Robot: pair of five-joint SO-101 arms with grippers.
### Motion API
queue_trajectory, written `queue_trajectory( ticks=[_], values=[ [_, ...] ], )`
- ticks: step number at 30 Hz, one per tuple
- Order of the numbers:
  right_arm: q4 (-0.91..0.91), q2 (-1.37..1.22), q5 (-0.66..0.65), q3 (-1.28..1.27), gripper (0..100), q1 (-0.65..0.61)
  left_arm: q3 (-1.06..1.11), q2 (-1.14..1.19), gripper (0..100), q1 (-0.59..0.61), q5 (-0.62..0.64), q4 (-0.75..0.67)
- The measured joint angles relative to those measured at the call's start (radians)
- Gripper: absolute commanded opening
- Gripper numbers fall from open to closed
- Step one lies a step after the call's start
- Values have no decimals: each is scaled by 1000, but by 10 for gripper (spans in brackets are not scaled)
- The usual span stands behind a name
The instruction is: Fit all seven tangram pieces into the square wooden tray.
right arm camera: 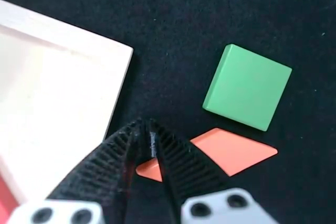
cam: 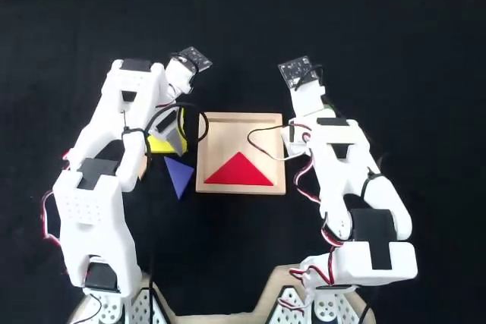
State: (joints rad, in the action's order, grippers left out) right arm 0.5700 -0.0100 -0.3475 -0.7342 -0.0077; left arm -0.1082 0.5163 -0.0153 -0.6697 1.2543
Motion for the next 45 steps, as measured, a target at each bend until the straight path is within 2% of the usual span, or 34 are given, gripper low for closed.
queue_trajectory(
  ticks=[6, 14, 20, 26, 31, 42, 45],
  values=[
    [0, 0, 0, 0, 11, 0, 57, -2, 303, 0, 18, -60],
    [0, 0, 0, 0, 11, 0, 68, -3, 290, 0, -41, -69],
    [0, 0, 0, 0, 11, 0, 68, -5, 149, -2, -44, -61],
    [0, 0, 0, 0, 11, 0, 60, -26, 120, -5, -49, -63],
    [0, 0, 0, 0, 11, 0, 51, -31, 29, -8, -49, -63],
    [-2, 0, 0, 0, 11, 0, 54, -18, 37, -11, -44, -71],
    [-2, 0, 0, 0, 11, 0, 37, -15, 139, -11, -35, -60]
  ],
)
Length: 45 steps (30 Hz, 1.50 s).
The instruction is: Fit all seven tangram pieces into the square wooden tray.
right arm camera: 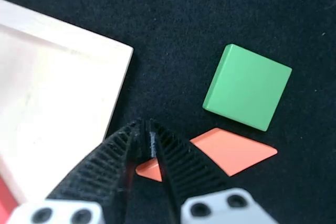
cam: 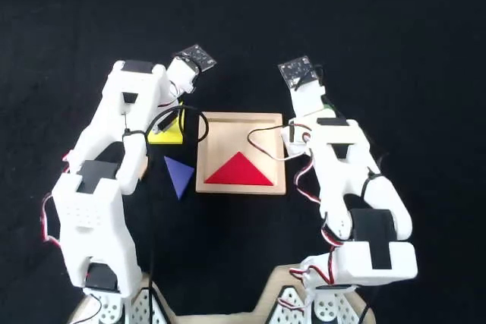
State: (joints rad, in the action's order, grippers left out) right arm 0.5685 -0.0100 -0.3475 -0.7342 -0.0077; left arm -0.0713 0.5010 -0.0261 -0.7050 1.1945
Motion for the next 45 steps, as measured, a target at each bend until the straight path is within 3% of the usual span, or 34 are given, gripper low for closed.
queue_trajectory(
  ticks=[3, 7, 10, 13, 25, 29, 35, 37, 43, 45],
  values=[
    [0, 0, -3, 0, 11, 0, -64, 2, 256, 3, 48, 78],
    [0, 0, -31, 0, 11, 0, -117, 0, 248, 3, 72, 152],
    [0, 0, -32, 0, 11, 0, -121, -3, 249, 2, 17, 167],
    [0, 0, -32, 0, 11, 0, -118, -3, 250, 2, -34, 163],
    [0, 0, -32, 0, 11, 0, -83, 23, 253, -29, -35, 34],
    [0, 0, -32, 0, 11, 0, -84, 32, 294, -26, 31, 34],
    [0, 0, -32, 0, 11, 0, -89, 35, 245, -25, 175, 37],
    [0, 0, -32, 0, 11, 0, -121, 37, 244, -32, 221, 84],
    [0, 0, -32, 0, 11, 0, -408, 37, 245, -54, 213, 473],
    [0, 0, -32, 0, 11, 0, -470, 35, 248, -52, 236, 516]
  ],
)
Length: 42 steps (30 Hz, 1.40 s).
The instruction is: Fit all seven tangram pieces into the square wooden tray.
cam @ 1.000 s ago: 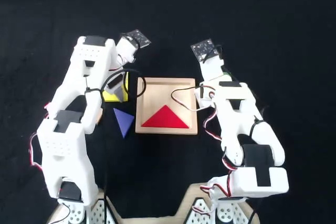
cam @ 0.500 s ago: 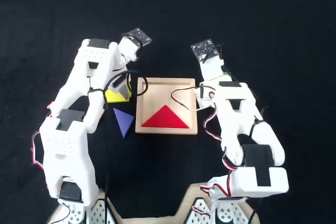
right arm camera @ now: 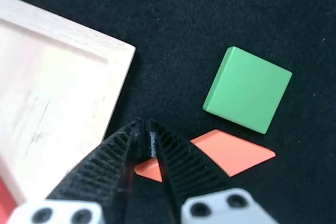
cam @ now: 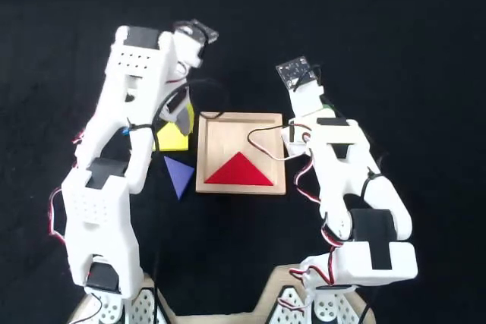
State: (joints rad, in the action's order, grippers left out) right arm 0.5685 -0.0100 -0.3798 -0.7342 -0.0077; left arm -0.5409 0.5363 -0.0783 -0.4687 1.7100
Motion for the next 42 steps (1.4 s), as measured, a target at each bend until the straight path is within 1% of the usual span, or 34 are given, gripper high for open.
queue_trajectory(
  ticks=[1, 3, 5, 6, 8, 12, 16, 20, 26, 33, 42],
  values=[
    [0, 0, 0, 0, 11, 0, -14, 0, 255, 5, 23, 9],
    [0, 0, 0, 0, 11, 0, -17, 2, 323, 17, 32, 14],
    [0, 0, 0, 0, 11, 0, -6, 23, 402, 20, -9, 14],
    [0, 0, 0, 0, 11, 0, -5, 44, 422, 20, -34, 14],
    [0, 0, 0, 0, 11, 0, -3, 81, 411, 20, -80, 14],
    [0, 0, 0, 0, 11, 0, -3, 141, 366, 29, -239, -11],
    [0, 0, 0, 0, 11, 0, -3, 184, 365, 34, -287, -95],
    [0, 0, 0, 0, 11, 0, -3, 209, 362, 32, -292, -138],
    [0, 0, 0, 0, 11, 0, 0, 242, 360, 32, -292, -144],
    [0, 0, 0, 0, 11, 0, 0, 258, 360, 32, -184, -196],
    [0, 0, 0, 0, 11, 0, 26, 258, 360, 32, -183, -201]
  ],
)
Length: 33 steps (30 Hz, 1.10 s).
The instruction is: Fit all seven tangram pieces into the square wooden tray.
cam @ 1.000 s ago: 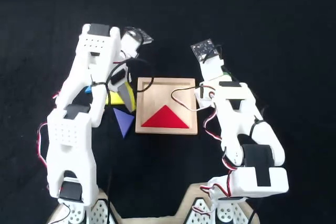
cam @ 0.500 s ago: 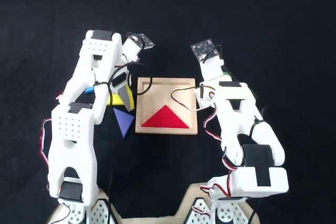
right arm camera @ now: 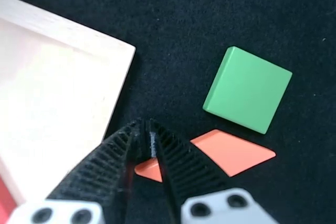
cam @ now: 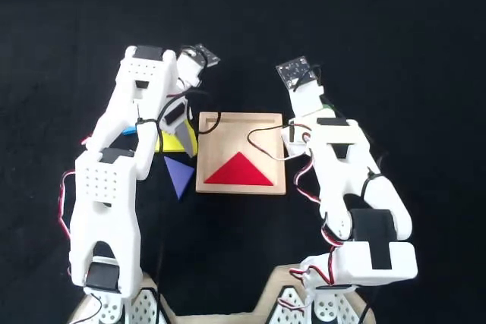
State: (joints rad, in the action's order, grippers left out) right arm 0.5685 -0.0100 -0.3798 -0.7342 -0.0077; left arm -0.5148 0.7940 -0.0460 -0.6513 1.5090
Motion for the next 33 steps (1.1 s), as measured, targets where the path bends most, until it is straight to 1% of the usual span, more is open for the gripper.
queue_trajectory(
  ticks=[4, 14, 15, 21, 33],
  values=[
    [0, 0, 0, 0, 11, 0, 32, -5, 360, 0, -32, -12],
    [0, 0, 0, 0, 11, 0, 60, -9, 359, 0, -32, -60],
    [0, 0, 0, 0, 11, 0, 60, -9, 350, 0, -32, -60],
    [0, 0, 0, 0, 11, 0, 60, -9, 209, 0, -6, -60],
    [0, 0, 0, 0, 11, 0, 61, -23, 195, -2, -9, -58]
  ],
)
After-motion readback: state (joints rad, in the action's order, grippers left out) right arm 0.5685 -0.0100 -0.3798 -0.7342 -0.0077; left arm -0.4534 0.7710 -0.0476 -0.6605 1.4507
